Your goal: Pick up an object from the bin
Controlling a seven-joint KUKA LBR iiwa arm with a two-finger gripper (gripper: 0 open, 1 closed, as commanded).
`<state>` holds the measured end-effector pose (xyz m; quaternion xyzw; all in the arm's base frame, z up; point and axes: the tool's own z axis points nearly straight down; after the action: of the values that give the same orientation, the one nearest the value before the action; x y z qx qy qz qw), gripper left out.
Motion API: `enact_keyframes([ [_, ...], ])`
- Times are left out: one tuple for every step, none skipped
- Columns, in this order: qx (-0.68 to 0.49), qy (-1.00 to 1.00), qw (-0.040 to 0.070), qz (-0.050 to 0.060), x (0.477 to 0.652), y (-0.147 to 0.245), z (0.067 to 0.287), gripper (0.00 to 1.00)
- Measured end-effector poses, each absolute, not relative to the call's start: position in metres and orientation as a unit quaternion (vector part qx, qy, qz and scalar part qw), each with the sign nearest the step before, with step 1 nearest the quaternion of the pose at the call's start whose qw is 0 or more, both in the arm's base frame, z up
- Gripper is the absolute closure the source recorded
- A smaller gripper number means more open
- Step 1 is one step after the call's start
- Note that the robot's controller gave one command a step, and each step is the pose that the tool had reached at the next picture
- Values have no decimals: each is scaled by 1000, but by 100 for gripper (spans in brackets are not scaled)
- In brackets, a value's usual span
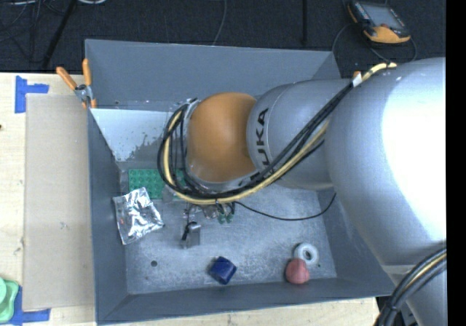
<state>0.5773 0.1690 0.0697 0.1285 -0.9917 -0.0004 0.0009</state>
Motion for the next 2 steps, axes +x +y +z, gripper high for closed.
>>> enact_keyframes([
  [367, -930, -1, 0, 617, 248, 71, 0],
  [365, -931, -1, -1, 617, 248, 72, 100],
])
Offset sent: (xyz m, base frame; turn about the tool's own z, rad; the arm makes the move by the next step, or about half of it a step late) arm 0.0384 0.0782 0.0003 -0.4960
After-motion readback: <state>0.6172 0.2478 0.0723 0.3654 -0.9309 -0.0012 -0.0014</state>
